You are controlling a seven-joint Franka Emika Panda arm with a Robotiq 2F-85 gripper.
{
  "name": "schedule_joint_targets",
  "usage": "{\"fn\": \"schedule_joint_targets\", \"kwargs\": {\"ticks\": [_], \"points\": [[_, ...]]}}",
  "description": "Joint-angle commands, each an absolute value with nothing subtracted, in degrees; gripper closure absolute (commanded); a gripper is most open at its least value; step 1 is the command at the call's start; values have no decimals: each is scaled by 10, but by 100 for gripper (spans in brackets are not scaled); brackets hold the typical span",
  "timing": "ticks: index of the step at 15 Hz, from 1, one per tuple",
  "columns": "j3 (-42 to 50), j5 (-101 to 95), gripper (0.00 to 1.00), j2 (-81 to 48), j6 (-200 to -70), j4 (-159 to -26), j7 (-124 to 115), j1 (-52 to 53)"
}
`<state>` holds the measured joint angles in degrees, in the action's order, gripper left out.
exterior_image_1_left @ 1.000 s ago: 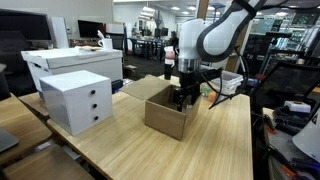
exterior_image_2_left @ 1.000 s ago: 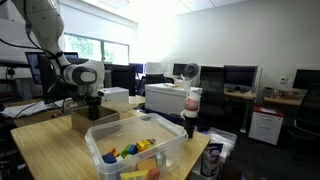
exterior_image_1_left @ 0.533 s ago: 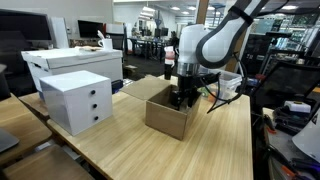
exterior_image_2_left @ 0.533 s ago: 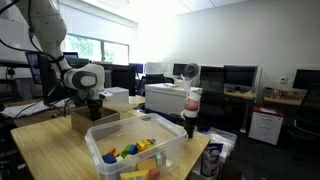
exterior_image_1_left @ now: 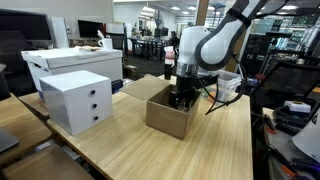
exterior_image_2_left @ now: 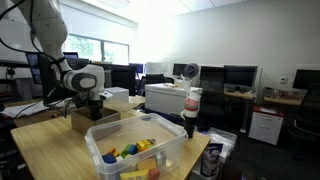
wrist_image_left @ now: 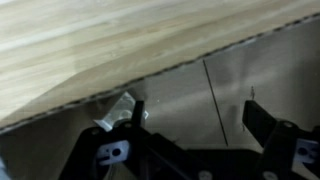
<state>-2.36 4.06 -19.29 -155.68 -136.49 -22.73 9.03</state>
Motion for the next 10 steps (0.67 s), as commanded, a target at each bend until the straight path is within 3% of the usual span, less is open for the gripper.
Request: {"fn": "schedule_joint_targets", "kwargs": {"ticks": [1,6,10], "points": [[-74,106,0,-214,-1601,-1358,-154,67],[-151,182,0,-228,-1629,-1334,-71,41],[-101,120,0,-210,-1598,-1337,-109,84]]}}
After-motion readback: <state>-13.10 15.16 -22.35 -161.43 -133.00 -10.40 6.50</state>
